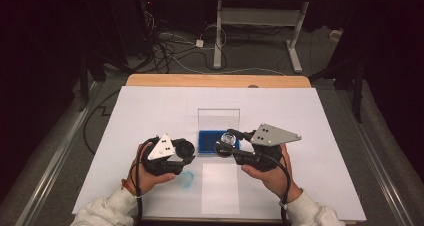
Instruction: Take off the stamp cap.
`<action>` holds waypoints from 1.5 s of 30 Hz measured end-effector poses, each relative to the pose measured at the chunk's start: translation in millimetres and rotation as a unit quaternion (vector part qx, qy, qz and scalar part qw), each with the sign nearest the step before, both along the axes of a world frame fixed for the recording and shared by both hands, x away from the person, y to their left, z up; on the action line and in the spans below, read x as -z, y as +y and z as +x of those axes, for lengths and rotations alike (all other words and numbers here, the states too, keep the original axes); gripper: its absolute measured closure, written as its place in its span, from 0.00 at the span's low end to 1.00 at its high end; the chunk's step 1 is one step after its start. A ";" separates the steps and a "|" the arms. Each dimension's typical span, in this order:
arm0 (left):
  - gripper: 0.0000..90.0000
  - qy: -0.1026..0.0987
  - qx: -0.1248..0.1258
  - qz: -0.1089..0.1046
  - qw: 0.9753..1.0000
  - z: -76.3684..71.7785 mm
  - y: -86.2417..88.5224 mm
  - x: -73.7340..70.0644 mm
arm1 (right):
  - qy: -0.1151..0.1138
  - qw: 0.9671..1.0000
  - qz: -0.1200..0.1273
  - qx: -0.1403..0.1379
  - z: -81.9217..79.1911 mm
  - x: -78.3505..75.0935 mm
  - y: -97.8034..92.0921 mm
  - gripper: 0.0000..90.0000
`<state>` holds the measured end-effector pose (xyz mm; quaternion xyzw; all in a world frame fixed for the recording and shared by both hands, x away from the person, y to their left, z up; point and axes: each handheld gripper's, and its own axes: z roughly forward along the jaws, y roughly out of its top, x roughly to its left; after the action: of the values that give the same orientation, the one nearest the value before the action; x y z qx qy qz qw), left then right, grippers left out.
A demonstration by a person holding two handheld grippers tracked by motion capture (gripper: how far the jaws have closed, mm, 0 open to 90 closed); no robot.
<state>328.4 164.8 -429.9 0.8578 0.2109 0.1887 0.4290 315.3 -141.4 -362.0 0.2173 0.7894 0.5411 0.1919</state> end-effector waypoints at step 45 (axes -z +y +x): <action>0.41 0.007 -0.053 0.002 0.999 -39.2 77.3 19.1 | 0.047 0.994 -0.084 0.044 7.6 21.1 -48.0 0.63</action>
<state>289.2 242.1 -449.1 0.8475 0.2590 0.2056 0.4152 322.9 -189.4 -383.1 0.2602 0.8300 0.4532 0.1952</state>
